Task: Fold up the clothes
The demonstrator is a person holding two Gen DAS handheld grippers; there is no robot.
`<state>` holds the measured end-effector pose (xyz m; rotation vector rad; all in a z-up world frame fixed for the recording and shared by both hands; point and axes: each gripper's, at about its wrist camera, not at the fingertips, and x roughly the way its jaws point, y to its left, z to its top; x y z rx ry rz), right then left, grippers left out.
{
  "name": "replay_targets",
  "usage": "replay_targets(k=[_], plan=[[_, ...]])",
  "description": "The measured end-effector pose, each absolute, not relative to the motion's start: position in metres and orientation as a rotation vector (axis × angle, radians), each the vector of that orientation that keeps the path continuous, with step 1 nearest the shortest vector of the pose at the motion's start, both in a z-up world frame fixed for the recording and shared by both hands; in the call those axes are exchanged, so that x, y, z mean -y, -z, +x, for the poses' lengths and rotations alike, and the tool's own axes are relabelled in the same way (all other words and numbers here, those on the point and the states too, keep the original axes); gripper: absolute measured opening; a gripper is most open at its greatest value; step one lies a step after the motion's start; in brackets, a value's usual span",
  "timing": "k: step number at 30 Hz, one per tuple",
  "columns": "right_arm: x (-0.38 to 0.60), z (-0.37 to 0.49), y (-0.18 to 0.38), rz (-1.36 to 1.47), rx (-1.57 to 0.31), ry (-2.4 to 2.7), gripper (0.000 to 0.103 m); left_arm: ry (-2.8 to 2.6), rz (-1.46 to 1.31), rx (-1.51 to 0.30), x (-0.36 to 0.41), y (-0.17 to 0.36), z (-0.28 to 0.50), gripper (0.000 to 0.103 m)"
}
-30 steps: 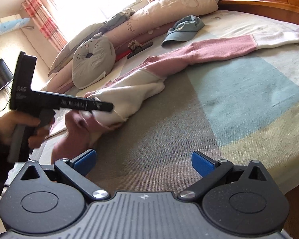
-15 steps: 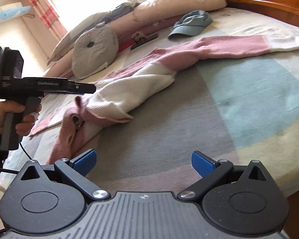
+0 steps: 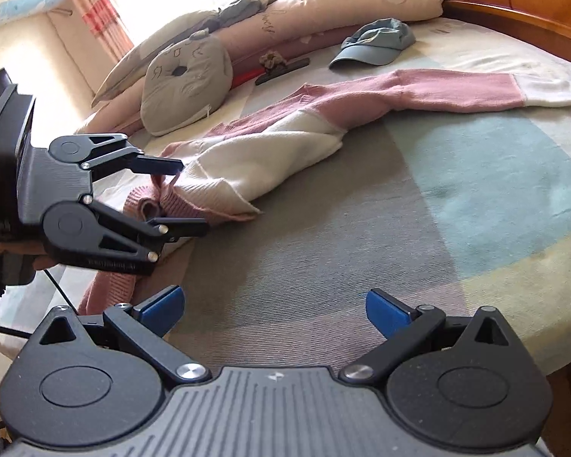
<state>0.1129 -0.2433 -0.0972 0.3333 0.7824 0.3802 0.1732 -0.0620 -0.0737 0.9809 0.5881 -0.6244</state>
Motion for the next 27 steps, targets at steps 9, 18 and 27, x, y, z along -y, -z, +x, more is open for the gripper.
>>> replay_targets(k=[9,18,27], plan=[[0.255,0.111,0.104,0.400,-0.774,-0.377,0.103,0.700,1.433,-0.518,0.094,0.109,0.179,0.057],[0.267,0.108,0.102,0.435,-0.751,-0.360,0.103,0.704,1.246,-0.540,0.101,0.075,0.170,0.014],[0.269,0.104,0.098,0.437,-0.729,-0.353,0.103,0.868,0.546,-0.593,0.096,-0.025,0.175,0.015]])
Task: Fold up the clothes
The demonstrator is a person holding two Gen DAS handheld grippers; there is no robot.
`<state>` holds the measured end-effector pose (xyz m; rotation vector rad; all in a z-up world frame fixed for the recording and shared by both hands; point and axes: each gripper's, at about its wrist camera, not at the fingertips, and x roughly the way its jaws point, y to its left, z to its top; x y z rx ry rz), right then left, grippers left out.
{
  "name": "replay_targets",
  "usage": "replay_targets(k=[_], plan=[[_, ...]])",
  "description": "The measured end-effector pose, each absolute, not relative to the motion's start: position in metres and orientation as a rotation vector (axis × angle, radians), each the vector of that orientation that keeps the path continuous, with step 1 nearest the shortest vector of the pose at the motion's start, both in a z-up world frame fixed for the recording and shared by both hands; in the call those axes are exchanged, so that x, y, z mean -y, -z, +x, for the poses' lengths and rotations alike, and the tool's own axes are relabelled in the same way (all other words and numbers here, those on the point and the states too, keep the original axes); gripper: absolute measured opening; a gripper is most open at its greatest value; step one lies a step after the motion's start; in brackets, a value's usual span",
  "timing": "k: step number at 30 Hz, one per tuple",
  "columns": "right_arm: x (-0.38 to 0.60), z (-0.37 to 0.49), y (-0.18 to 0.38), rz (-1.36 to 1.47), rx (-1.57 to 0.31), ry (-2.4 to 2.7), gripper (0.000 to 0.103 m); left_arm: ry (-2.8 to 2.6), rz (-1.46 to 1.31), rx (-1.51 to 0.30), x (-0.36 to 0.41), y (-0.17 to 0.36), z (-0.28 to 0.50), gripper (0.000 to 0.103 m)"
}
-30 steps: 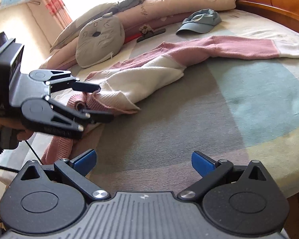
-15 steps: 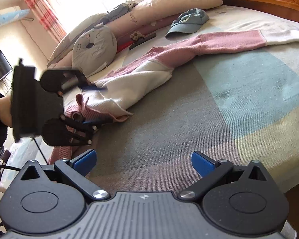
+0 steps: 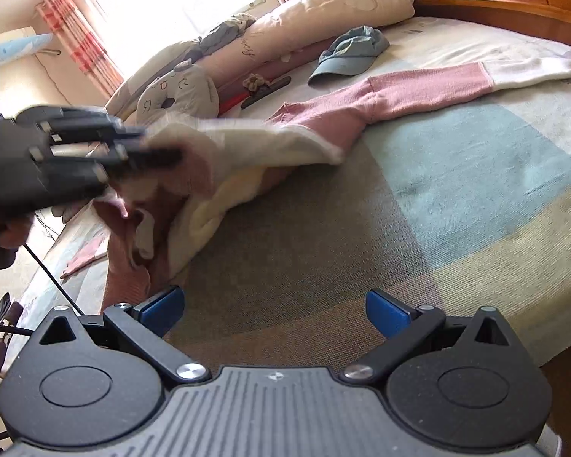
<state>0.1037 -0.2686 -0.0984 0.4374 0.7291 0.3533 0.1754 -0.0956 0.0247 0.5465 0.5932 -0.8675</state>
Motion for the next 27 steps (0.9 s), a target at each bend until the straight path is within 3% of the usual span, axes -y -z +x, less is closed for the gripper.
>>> replay_targets(k=[3,5,14,22,27], plan=[[0.273,0.101,0.097,0.438,-0.725,-0.339,0.103,0.955,0.356,-0.647,0.097,-0.028,0.182,0.023],[0.277,0.098,0.096,0.438,-0.722,-0.328,0.103,0.992,0.300,-0.657,0.099,-0.026,0.183,0.022],[0.302,0.088,0.101,0.499,-0.733,-0.289,0.103,0.916,0.345,-0.676,0.095,-0.003,0.177,0.031],[0.334,0.094,0.103,0.575,-0.726,-0.261,0.103,0.744,0.287,-0.785,0.044,0.025,0.182,0.032],[0.341,0.122,0.104,0.600,-0.761,-0.324,0.103,0.620,0.166,-0.822,-0.003,0.031,0.183,0.044]])
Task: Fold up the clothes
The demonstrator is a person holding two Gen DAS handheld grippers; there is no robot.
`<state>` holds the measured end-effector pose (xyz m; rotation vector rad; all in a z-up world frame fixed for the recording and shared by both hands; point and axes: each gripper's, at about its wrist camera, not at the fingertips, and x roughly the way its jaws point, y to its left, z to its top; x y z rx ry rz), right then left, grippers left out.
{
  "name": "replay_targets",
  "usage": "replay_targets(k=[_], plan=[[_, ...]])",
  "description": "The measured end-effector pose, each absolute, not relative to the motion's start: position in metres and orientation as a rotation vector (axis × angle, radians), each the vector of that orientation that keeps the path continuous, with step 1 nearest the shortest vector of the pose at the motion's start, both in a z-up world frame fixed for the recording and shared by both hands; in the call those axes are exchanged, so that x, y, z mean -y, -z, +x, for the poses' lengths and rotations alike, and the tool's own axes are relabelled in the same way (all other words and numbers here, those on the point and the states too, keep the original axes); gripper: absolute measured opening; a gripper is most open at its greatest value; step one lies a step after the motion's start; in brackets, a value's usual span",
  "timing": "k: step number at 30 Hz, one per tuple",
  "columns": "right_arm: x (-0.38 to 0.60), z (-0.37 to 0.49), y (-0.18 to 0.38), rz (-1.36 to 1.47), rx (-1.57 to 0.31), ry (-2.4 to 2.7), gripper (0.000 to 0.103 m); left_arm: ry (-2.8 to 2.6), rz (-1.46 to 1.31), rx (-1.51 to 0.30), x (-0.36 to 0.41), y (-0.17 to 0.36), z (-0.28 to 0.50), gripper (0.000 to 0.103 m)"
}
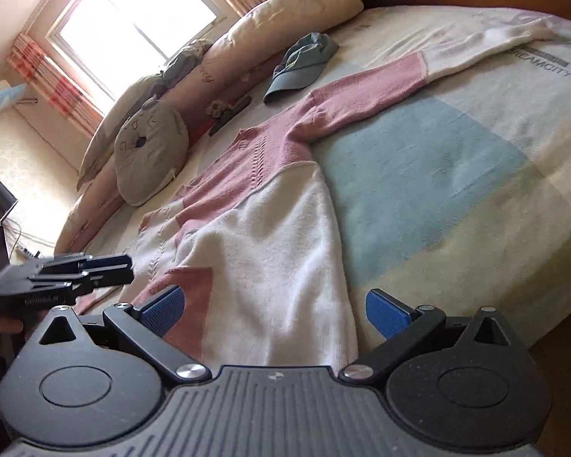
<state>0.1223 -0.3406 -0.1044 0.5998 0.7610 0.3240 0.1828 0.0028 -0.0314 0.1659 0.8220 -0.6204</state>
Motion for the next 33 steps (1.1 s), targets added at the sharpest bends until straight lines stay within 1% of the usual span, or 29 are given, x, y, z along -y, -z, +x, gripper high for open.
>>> replay_targets(k=[4,5,7,11,16,22,26,27,28,29,31,33], plan=[[0.339,0.149,0.100,0.543,-0.788,-0.329,0.103,0.505,0.059,-0.856,-0.044,0.037,0.189,0.046],[0.338,0.154,0.099,0.540,-0.790,-0.336,0.103,0.469,0.031,-0.871,-0.055,0.039,0.192,0.049],[0.337,0.164,0.097,0.534,-0.793,-0.355,0.103,0.393,-0.034,-0.901,-0.079,0.045,0.198,0.051],[0.331,0.179,0.096,0.519,-0.833,-0.343,0.103,0.279,-0.209,-0.936,-0.131,0.059,0.207,0.052],[0.323,0.180,0.094,0.529,-0.837,-0.329,0.103,0.234,-0.413,-0.961,-0.179,0.088,0.225,0.052],[0.315,0.169,0.092,0.551,-0.831,-0.292,0.103,0.239,-0.677,-0.946,-0.215,0.125,0.252,0.052],[0.309,0.162,0.089,0.543,-0.820,-0.270,0.103,0.252,-0.701,-0.900,-0.217,0.133,0.272,0.051],[0.308,0.161,0.088,0.540,-0.819,-0.266,0.103,0.253,-0.700,-0.885,-0.216,0.134,0.277,0.051],[0.306,0.160,0.088,0.537,-0.818,-0.262,0.103,0.244,-0.694,-0.875,-0.216,0.135,0.283,0.046],[0.304,0.161,0.088,0.533,-0.821,-0.258,0.103,0.229,-0.685,-0.868,-0.216,0.135,0.289,0.039],[0.301,0.163,0.089,0.533,-0.827,-0.254,0.103,0.189,-0.637,-0.858,-0.215,0.133,0.301,0.031],[0.299,0.163,0.089,0.533,-0.829,-0.255,0.103,0.144,-0.570,-0.848,-0.212,0.129,0.311,0.031]])
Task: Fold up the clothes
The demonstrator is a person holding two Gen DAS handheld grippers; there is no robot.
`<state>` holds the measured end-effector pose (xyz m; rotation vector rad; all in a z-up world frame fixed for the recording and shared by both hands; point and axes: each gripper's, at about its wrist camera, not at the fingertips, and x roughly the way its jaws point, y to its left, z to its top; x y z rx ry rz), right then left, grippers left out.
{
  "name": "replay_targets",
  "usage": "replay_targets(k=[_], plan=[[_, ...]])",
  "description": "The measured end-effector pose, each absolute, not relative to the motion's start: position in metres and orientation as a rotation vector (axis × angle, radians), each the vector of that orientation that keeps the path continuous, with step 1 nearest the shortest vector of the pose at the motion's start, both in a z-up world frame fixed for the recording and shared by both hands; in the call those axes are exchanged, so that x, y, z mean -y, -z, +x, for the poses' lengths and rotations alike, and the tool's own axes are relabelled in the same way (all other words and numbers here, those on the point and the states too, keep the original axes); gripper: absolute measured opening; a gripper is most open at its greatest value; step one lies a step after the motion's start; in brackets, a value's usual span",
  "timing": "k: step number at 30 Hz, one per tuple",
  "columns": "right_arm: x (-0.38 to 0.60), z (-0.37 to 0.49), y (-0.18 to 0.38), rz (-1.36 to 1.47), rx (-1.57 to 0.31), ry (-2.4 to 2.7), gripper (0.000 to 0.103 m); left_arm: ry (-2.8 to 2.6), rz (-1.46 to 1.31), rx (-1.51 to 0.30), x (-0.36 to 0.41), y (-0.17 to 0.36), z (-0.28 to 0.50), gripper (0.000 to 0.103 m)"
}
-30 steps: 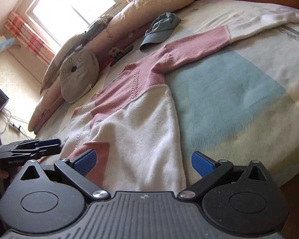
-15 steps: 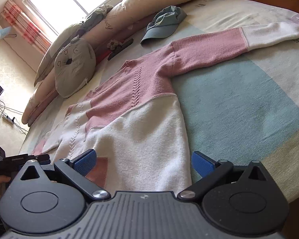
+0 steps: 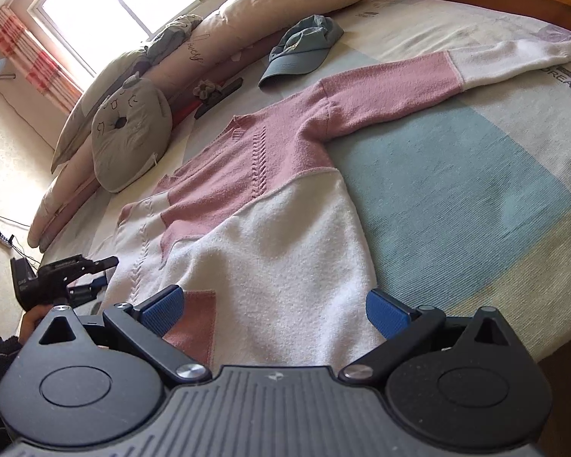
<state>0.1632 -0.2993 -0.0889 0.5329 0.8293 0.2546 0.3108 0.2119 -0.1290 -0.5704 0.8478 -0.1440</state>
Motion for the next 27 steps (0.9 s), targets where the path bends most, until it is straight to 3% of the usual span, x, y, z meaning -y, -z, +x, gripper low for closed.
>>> replay_targets(k=[11,19,27], plan=[[0.319,0.178,0.090,0.511,-0.865,-0.341,0.103,0.246,-0.635,-0.922,-0.213,0.127,0.264,0.041],[0.348,0.264,0.101,0.548,-0.913,-0.434,0.103,0.259,-0.708,-0.921,-0.218,0.133,0.256,0.044],[0.373,0.343,0.139,0.766,-0.928,-0.494,0.103,0.247,-0.682,-0.924,-0.210,0.132,0.272,0.047]])
